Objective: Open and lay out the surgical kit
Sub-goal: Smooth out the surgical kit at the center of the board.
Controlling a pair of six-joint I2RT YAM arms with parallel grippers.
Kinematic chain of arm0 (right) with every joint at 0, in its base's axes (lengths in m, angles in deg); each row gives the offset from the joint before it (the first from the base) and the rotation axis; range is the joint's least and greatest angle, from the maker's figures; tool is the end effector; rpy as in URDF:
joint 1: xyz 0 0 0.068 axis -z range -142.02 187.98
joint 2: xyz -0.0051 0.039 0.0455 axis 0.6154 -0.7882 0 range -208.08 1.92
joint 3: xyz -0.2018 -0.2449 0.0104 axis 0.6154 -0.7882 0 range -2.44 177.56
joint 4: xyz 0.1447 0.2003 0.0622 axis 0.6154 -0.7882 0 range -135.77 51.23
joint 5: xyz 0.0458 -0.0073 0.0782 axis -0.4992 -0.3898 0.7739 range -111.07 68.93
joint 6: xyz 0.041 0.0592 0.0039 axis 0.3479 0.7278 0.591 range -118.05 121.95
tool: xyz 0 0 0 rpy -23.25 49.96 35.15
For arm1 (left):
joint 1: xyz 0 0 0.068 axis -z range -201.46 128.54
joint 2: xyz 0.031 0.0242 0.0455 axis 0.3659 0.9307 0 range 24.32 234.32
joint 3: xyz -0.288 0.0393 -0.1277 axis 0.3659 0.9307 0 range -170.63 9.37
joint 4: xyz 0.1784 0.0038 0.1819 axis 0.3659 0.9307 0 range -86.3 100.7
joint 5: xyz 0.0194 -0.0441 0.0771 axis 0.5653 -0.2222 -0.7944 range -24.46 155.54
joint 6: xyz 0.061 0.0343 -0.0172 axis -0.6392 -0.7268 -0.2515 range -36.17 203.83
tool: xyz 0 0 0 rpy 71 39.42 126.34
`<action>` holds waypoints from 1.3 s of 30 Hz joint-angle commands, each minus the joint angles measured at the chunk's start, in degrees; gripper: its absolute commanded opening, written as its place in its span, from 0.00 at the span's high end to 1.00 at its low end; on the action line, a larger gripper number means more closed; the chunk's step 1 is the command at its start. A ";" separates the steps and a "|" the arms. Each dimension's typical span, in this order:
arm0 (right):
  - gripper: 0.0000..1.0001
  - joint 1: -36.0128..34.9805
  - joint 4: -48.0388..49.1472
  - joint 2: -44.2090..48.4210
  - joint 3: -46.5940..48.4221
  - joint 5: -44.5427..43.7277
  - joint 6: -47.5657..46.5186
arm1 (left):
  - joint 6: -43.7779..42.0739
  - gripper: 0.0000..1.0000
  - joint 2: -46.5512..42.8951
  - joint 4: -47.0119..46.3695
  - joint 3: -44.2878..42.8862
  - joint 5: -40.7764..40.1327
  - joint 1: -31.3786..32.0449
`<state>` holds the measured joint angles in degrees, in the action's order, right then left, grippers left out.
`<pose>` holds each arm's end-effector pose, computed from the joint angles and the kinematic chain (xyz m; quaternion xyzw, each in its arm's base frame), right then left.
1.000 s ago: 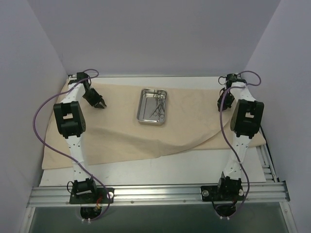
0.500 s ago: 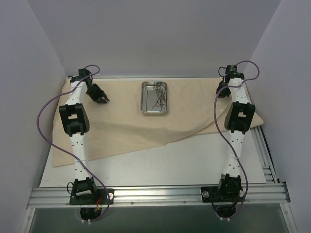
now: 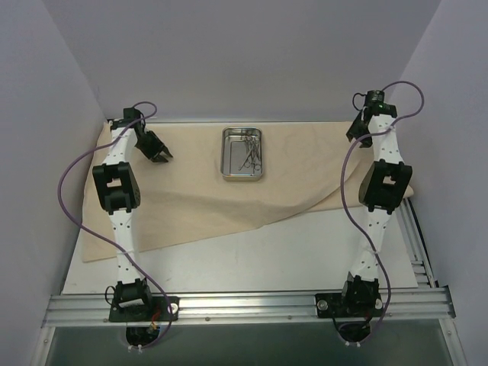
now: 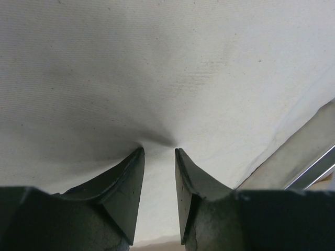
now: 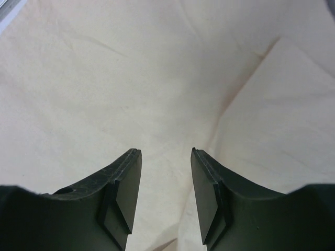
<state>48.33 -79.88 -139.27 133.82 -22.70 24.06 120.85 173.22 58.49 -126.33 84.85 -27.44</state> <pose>0.5864 -0.1089 0.2509 0.2642 0.8888 0.0252 0.3737 0.5784 0.0407 0.1570 -0.3248 0.9121 -0.2090 0.1373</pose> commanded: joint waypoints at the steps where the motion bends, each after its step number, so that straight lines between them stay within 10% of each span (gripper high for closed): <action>1: 0.57 2.04 -4.34 4.78 -0.82 -4.87 -1.37 | -0.63 0.60 0.25 -1.61 0.08 -1.12 0.53; 21: 0.49 3.63 -5.56 -4.10 1.37 -5.40 0.04 | -0.63 0.59 -1.07 -2.23 2.46 0.03 0.62; 30: 1.00 4.94 -5.74 1.25 -6.44 -10.05 2.76 | -0.72 0.59 -1.60 -2.31 2.81 -0.06 0.70; 39: 1.00 9.77 -12.94 20.05 -22.43 -10.59 2.76 | -0.37 0.59 -0.98 -2.49 2.90 0.46 -0.52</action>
<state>55.70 -85.41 -128.64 115.24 -30.30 26.33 120.89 172.44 56.57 -124.45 86.36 -27.59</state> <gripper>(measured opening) 0.032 0.409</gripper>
